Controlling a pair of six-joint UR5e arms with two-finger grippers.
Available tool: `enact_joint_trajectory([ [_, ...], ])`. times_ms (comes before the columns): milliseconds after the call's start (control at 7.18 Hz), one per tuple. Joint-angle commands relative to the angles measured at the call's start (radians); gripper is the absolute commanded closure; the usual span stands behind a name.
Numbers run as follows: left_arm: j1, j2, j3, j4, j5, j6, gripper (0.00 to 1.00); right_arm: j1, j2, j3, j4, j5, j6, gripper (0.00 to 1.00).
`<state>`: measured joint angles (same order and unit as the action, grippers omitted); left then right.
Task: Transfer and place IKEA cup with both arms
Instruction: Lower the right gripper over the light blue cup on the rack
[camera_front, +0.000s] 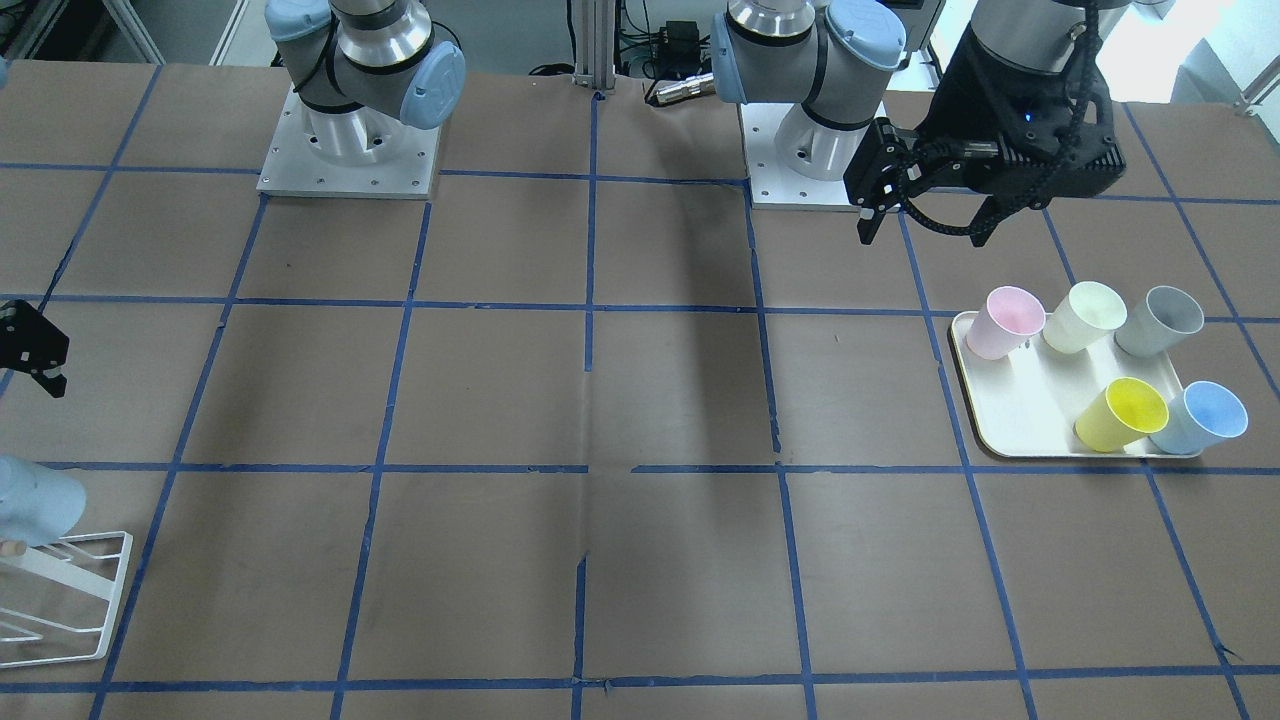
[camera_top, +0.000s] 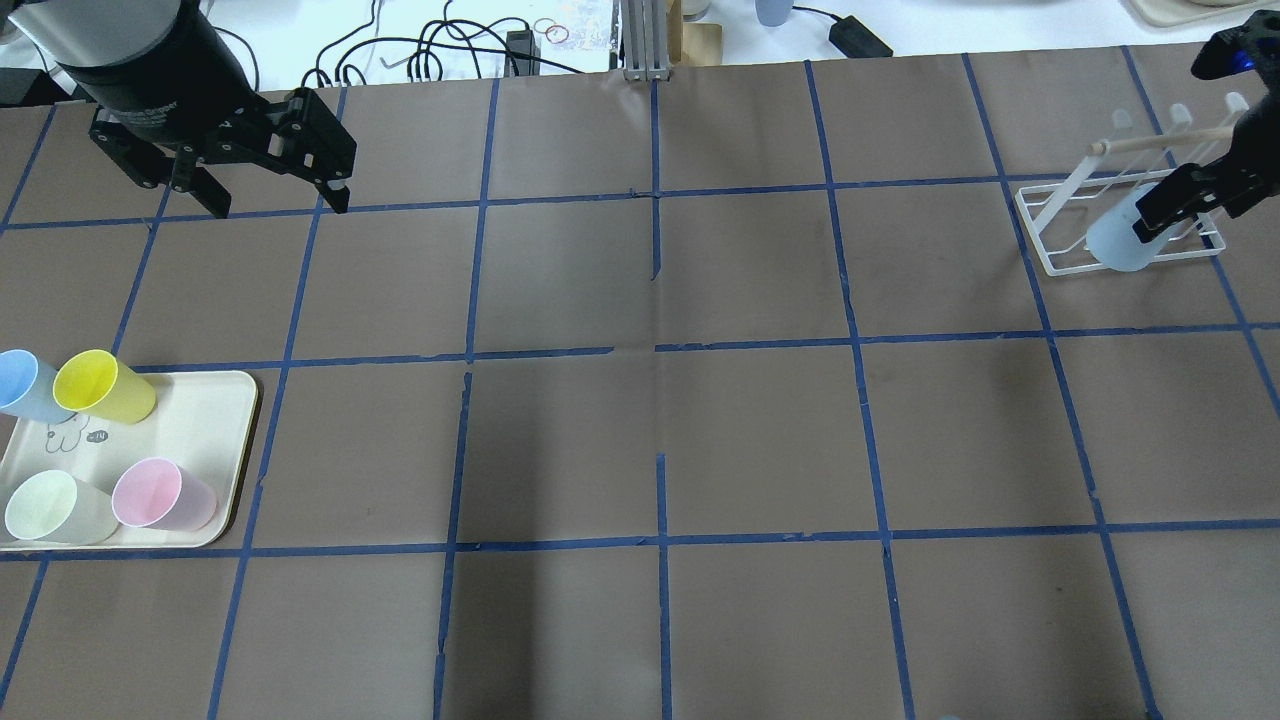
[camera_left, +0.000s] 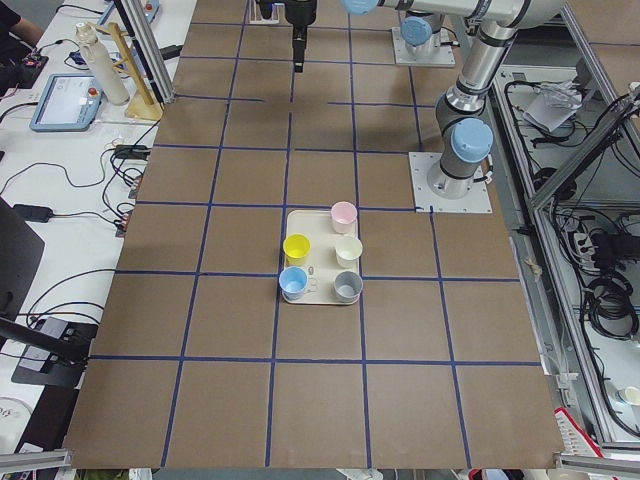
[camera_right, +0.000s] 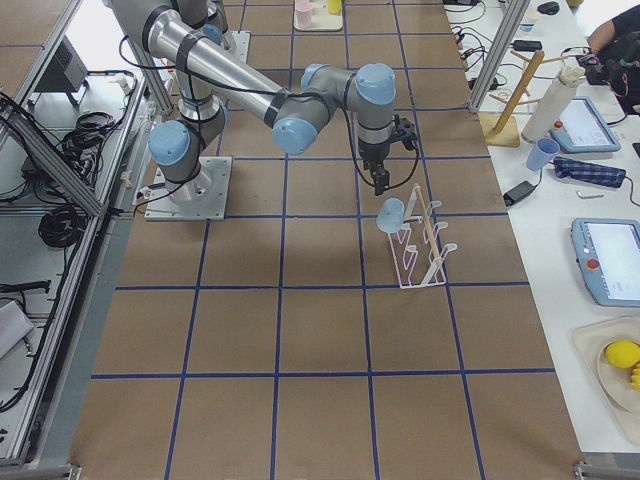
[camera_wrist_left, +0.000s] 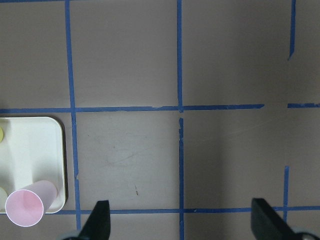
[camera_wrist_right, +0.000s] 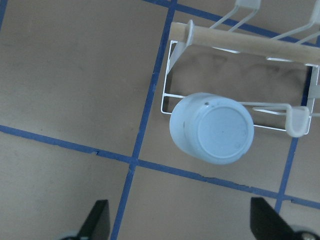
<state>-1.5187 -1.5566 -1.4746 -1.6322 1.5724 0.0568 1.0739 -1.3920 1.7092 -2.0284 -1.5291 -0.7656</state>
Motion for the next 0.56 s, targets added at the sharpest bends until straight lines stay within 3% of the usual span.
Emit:
enact_joint_trajectory([
  [0, 0.000, 0.000, 0.002, 0.000, 0.000, 0.000, 0.00, -0.002, 0.068, -0.003, -0.065, 0.001, -0.024, 0.00],
  [139, 0.000, 0.000, 0.002, 0.000, 0.000, 0.000, 0.00, -0.003, 0.100, -0.003, -0.128, 0.000, -0.029, 0.00],
  [418, 0.000, 0.001, -0.001, 0.000, 0.001, 0.000, 0.00, -0.003, 0.129, -0.013, -0.145, 0.004, -0.029, 0.00],
])
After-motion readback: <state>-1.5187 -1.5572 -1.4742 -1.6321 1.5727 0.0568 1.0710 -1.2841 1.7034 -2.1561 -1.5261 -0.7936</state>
